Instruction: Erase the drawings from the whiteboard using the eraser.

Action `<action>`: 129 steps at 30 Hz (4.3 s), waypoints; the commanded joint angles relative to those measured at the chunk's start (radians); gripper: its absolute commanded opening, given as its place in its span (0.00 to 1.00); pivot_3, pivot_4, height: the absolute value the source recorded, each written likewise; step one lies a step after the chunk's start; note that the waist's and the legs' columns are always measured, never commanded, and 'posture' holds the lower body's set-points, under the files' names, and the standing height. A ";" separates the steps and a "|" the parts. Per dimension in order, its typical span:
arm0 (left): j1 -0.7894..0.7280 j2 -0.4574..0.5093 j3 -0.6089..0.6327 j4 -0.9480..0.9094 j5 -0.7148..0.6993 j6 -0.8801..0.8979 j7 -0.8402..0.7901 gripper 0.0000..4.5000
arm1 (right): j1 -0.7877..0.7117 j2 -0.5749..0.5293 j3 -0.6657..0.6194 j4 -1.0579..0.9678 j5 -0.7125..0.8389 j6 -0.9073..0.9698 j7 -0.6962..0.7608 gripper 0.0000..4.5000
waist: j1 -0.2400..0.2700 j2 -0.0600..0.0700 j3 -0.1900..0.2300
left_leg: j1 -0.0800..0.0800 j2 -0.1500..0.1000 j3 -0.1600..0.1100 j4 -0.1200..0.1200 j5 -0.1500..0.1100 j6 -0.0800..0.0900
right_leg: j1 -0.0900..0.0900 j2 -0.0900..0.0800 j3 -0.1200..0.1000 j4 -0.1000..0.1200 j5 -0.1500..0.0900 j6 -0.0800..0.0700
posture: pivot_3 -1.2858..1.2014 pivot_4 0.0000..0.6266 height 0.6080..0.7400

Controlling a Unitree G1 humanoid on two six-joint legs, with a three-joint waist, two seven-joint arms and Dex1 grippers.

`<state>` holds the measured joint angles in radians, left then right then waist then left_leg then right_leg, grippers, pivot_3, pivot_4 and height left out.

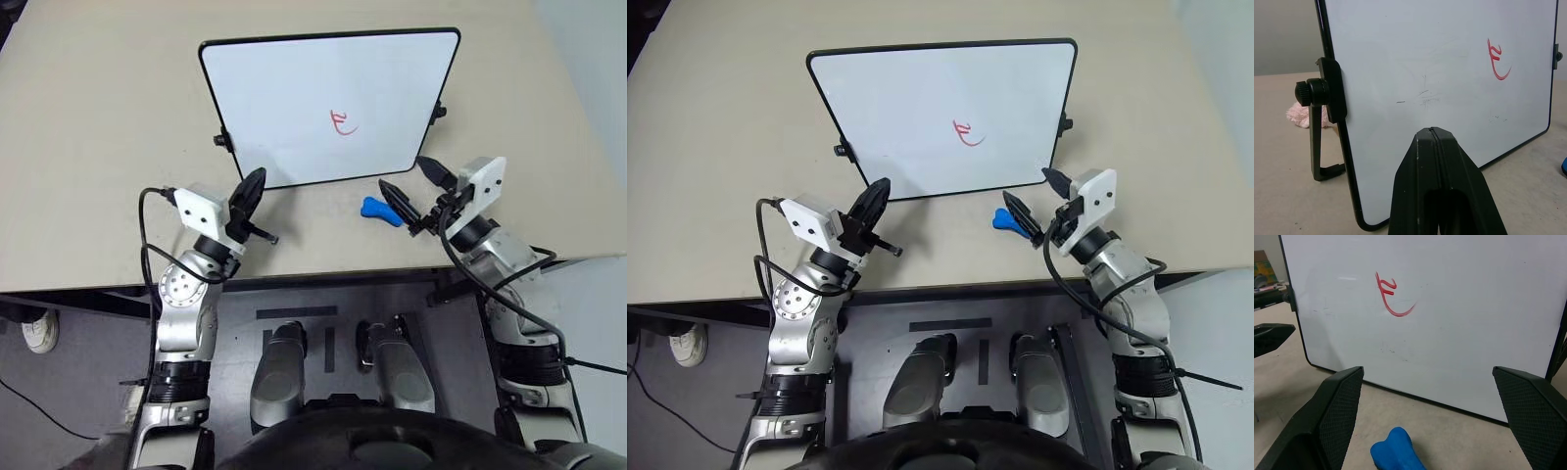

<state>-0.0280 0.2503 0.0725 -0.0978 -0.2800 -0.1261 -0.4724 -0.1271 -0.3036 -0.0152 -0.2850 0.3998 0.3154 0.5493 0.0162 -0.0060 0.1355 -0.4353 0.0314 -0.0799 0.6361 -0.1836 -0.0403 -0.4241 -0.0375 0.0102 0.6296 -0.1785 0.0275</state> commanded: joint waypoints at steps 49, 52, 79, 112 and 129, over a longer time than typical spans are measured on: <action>0.051 -0.056 -0.019 -0.018 0.019 -0.079 0.039 0.00 | -0.163 -0.290 0.244 0.115 -0.177 0.116 0.278 0.99 | 0.005 -0.001 0.000 | 0.000 0.000 0.001 0.002 0.002 0.005 | 0.001 0.002 0.001 0.000 -0.001 0.001 | 0.52 0.24 1.00; 0.052 -0.058 -0.019 -0.019 0.019 -0.080 0.041 0.00 | -0.172 -0.281 0.243 0.125 -0.182 0.116 0.276 0.99 | 0.005 -0.001 -0.001 | 0.000 0.000 0.001 0.002 0.002 0.005 | 0.001 0.002 0.001 0.000 -0.001 0.001 | 0.52 0.24 1.00; 0.027 -0.062 -0.011 0.004 0.027 -0.086 0.036 0.00 | -0.273 -0.212 0.221 0.107 -0.274 -0.044 0.262 0.00 | 0.004 -0.001 0.000 | 0.000 0.001 0.001 0.002 0.003 0.005 | 0.001 0.002 0.001 0.001 0.000 0.000 | 0.52 0.24 1.00; 0.022 -0.072 -0.010 0.009 0.036 -0.103 0.048 0.00 | -0.642 -0.114 0.338 0.834 -0.740 -0.894 -0.025 0.00 | -0.004 0.000 0.000 | 0.001 0.001 0.000 0.002 -0.003 -0.003 | -0.003 -0.001 0.001 0.005 0.010 -0.016 | 0.52 0.24 1.00; 0.008 -0.072 -0.012 0.016 0.036 -0.105 0.042 0.00 | -0.659 -0.138 0.281 0.829 -0.780 -0.984 -0.220 0.00 | -0.004 0.001 0.001 | 0.000 0.001 0.001 0.002 -0.005 -0.005 | -0.004 -0.002 0.001 0.004 0.012 -0.016 | 0.52 0.24 1.00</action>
<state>-0.0058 0.1795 0.0613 -0.0678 -0.2411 -0.2128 -0.4304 -0.7790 -0.4292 0.2986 0.5619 -0.3881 -0.6747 0.3555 0.0118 -0.0050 0.1362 -0.4353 0.0329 -0.0793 0.6378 -0.1881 -0.0455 -0.4284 -0.0397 0.0117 0.6329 -0.1668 0.0112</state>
